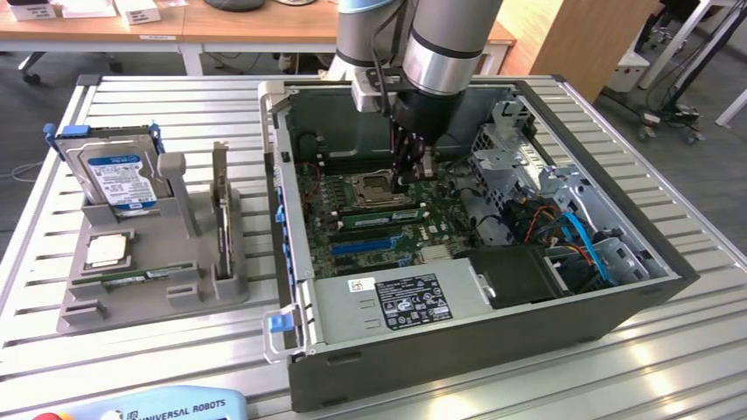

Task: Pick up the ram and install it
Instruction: 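Press down the ram until it locks into place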

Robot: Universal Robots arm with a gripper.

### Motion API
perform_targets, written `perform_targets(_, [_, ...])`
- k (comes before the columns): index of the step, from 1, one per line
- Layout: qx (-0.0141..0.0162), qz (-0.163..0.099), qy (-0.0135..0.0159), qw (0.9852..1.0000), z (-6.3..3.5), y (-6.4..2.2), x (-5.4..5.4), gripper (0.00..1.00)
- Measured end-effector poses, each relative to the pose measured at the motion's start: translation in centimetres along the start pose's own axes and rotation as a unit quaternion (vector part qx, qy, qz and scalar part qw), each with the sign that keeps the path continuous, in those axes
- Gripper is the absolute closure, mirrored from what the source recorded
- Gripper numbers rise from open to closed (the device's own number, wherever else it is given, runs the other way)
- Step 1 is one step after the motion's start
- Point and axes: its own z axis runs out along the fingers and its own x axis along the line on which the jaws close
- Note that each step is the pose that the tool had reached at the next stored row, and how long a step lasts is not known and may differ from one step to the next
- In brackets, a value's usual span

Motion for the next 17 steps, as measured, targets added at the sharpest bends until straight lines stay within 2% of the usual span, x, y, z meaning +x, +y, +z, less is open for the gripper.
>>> perform_targets(6, [0.0001,0.007,-0.0003,1.0000,0.01,0.00,0.00,0.90])
perform_targets(11, [0.0006,0.028,-0.0011,0.9996,0.01,0.00,0.00,0.90])
perform_targets(17, [0.0012,0.055,-0.0021,0.9985,0.02,0.01,0.00,0.90])
